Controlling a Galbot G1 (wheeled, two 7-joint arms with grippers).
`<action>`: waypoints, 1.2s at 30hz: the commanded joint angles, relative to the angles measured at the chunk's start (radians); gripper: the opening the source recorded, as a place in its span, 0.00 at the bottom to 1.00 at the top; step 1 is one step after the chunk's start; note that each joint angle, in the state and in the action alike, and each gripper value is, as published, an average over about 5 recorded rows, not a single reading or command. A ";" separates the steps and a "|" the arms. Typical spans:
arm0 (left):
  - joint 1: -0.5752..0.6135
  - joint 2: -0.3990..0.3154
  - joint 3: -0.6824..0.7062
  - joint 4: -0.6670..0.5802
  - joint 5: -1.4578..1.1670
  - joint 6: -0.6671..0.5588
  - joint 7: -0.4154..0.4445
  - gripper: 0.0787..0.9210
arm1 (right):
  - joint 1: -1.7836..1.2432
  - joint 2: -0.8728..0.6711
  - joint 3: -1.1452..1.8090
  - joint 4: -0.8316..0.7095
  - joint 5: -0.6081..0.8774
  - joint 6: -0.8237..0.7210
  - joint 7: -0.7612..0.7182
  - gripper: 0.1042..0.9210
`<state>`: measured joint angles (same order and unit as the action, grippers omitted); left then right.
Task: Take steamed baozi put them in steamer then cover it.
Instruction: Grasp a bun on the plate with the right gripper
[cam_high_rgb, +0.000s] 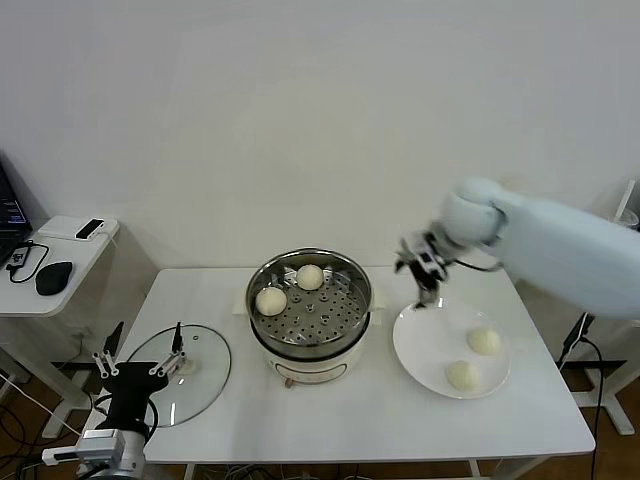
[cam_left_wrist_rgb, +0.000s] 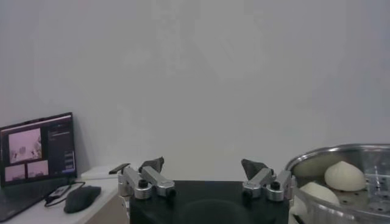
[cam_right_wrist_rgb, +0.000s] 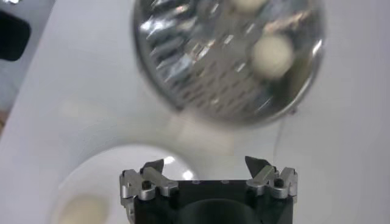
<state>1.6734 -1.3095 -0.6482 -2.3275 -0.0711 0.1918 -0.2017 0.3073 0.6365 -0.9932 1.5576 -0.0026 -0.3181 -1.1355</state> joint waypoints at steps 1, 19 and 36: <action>0.000 -0.001 0.007 0.003 0.006 0.000 0.000 0.88 | -0.325 -0.244 0.188 0.107 -0.156 0.051 -0.008 0.88; -0.001 -0.015 0.023 0.032 0.033 0.000 -0.003 0.88 | -0.536 -0.157 0.322 -0.035 -0.250 0.068 0.010 0.88; -0.009 -0.013 0.024 0.048 0.033 0.000 -0.002 0.88 | -0.542 -0.036 0.328 -0.136 -0.235 0.058 0.037 0.86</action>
<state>1.6638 -1.3233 -0.6243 -2.2787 -0.0394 0.1915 -0.2036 -0.2072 0.5666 -0.6808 1.4573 -0.2330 -0.2593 -1.1033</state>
